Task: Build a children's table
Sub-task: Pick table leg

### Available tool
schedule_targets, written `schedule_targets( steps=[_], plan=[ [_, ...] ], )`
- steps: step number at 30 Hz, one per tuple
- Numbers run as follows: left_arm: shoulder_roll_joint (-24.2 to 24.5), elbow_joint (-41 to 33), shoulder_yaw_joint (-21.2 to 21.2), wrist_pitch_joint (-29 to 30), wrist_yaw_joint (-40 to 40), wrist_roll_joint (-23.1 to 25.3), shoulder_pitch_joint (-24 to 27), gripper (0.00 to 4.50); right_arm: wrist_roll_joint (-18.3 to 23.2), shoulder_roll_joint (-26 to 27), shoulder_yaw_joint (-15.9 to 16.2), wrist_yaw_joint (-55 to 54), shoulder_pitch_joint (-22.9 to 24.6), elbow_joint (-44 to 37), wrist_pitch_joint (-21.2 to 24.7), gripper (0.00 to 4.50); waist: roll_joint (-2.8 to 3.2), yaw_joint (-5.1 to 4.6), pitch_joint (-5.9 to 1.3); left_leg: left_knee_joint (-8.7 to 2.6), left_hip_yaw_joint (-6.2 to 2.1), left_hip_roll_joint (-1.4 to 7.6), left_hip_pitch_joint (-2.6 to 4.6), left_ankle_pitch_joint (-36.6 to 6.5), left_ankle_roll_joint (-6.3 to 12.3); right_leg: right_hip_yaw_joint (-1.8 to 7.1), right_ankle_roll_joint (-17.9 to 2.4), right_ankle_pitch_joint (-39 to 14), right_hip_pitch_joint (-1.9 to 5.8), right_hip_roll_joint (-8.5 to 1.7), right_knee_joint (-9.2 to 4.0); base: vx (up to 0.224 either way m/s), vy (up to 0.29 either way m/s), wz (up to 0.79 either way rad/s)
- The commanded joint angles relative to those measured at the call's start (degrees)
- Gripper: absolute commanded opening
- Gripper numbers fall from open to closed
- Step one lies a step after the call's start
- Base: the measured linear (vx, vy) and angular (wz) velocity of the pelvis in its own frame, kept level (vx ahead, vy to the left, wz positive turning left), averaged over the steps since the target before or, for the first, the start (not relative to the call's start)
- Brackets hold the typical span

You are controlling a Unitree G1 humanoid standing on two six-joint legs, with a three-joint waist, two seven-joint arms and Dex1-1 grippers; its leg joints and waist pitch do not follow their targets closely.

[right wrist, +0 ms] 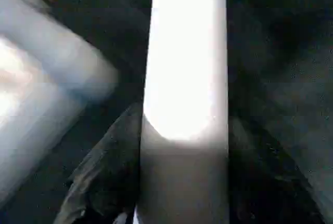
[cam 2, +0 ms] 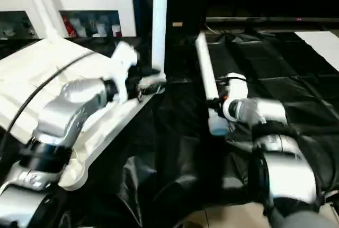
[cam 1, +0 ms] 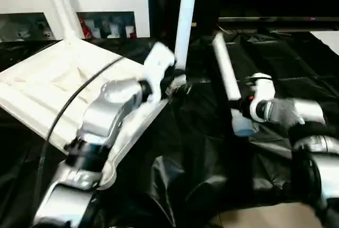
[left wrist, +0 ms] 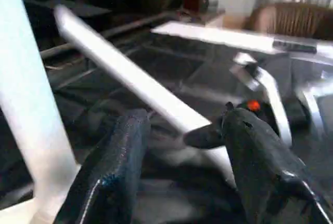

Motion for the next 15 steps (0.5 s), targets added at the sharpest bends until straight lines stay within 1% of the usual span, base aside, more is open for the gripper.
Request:
schedule_targets(
  steps=[1,2,3,4,5,6,7,8,9,10,11,12,13,14,15],
  plan=[
    [-1.2,0.6,1.7,2.0,1.3,-2.1,-1.4,2.61,6.5,1.0,-2.5,5.4,0.5,-9.3,-0.1,1.87,-0.17,0.40,-5.06,-3.26,-1.44,2.42,1.31,-9.7,2.88,1.77,-12.3,-9.0,3.51,-4.01,-3.94,0.000,0.000,0.00],
    [-1.7,0.7,2.1,2.4,1.5,-2.6,-1.7,2.61,8.5,1.6,-3.0,6.8,1.3,-11.9,1.2,1.86,0.10,0.52,-5.04,-3.10,-1.34,2.48,1.44,-9.0,3.91,1.76,-13.3,-7.8,3.29,-3.92,-3.98,0.000,0.000,0.00],
    [-3.2,0.9,3.3,4.3,1.8,-4.9,-2.8,2.61,16.1,3.7,-3.8,11.7,4.6,-22.2,6.1,1.86,0.30,0.78,-4.99,-3.05,-1.21,2.42,1.42,-8.6,4.73,1.69,-13.8,-7.4,3.39,-3.81,-4.02,0.000,0.000,0.00],
    [-3.2,0.9,3.3,4.3,1.8,-4.9,-2.8,2.61,16.1,3.7,-3.8,11.7,4.6,-22.2,6.1,1.86,0.18,0.85,-4.70,-3.17,-1.06,2.36,1.39,-8.7,5.12,1.74,-13.6,-7.7,3.41,-3.53,-4.26,0.000,0.000,0.00],
    [-3.7,0.9,3.6,5.0,1.8,-5.7,-3.3,2.61,18.6,4.2,-3.5,13.3,5.8,-25.6,7.8,1.86,0.28,1.22,-4.85,-3.18,-1.18,2.56,1.36,-8.5,5.57,1.60,-13.4,-8.3,3.41,-3.71,-4.14,0.000,0.000,0.00],
    [-4.2,1.1,4.0,5.5,1.7,-6.5,-3.8,2.61,20.7,4.5,-3.2,14.6,6.8,-28.2,9.2,1.86,0.42,1.40,-4.87,-3.22,-1.17,2.64,1.49,-8.6,5.36,1.51,-13.1,-9.7,3.20,-3.70,-4.31,0.000,0.000,0.00],
    [-4.7,1.2,4.5,6.1,1.8,-7.4,-4.3,2.61,22.5,4.7,-2.8,15.6,7.6,-30.3,10.4,1.86,0.24,1.47,-4.92,-3.25,-1.24,2.77,1.55,-8.7,5.12,1.49,-13.1,-10.3,3.14,-3.82,-4.32,0.000,0.000,0.00],
    [-5.6,1.5,5.4,7.1,2.0,-8.9,-5.1,2.61,24.4,4.8,-2.3,16.9,8.6,-32.5,11.6,1.86,0.18,1.55,-4.70,-3.23,-1.06,2.63,1.60,-9.3,4.45,1.57,-12.9,-12.1,3.04,-3.88,-4.58,0.000,0.000,0.00],
    [-5.9,1.7,5.8,7.5,2.0,-9.5,-5.5,2.61,25.1,4.9,-2.0,17.4,8.9,-33.2,12.1,1.86,0.29,1.68,-4.68,-3.29,-1.24,2.64,1.69,-10.3,3.64,1.58,-12.4,-14.8,2.88,-4.09,-4.89,0.000,0.000,0.00],
    [-6.1,1.8,6.1,7.8,2.1,-9.8,-5.7,2.61,25.5,4.9,-1.9,17.7,9.2,-33.7,12.3,1.86,0.25,1.86,-4.57,-3.36,-1.24,2.52,1.83,-11.1,2.86,1.61,-11.6,-16.9,2.75,-4.07,-5.14,0.000,0.000,0.00],
    [-7.2,2.2,7.6,9.3,2.7,-11.8,-6.8,2.61,27.9,5.3,-1.4,19.0,10.5,-36.3,13.4,1.86,-0.17,1.78,-4.43,-3.43,-1.17,2.48,1.76,-11.5,2.60,1.63,-11.2,-17.9,2.73,-4.04,-5.35,0.000,0.000,0.00],
    [-7.6,2.4,8.1,9.7,2.9,-12.4,-7.1,2.61,28.5,5.3,-1.2,19.4,10.9,-37.0,13.6,1.86,0.06,2.13,-4.42,-3.42,-1.27,2.48,1.82,-11.7,2.33,1.65,-10.4,-19.2,2.77,-4.21,-5.48,0.000,0.000,0.00],
    [-8.1,2.7,9.1,10.4,3.4,-13.4,-7.7,2.61,29.6,5.4,-0.9,20.0,11.7,-38.3,14.2,1.86,0.11,2.18,-4.48,-3.45,-1.36,2.53,1.80,-11.7,2.26,1.63,-10.1,-19.6,2.66,-4.21,-5.49,0.000,0.000,0.00],
    [-8.7,2.9,10.2,11.1,3.9,-14.6,-8.2,2.61,30.5,5.4,-0.7,20.4,12.2,-39.5,14.9,1.86,-0.02,2.26,-4.48,-3.53,-1.39,2.51,1.78,-11.5,2.08,1.61,-9.5,-19.7,2.68,-4.15,-5.51,0.000,0.000,0.00],
    [-9.0,3.0,10.8,11.6,4.2,-15.3,-8.5,2.61,30.8,5.4,-0.6,20.4,12.6,-40.2,15.3,1.86,0.00,2.27,-4.39,-3.59,-1.43,2.48,1.73,-11.7,1.86,1.59,-9.3,-20.0,2.58,-4.11,-5.57,0.000,0.000,0.00]
  ],
)
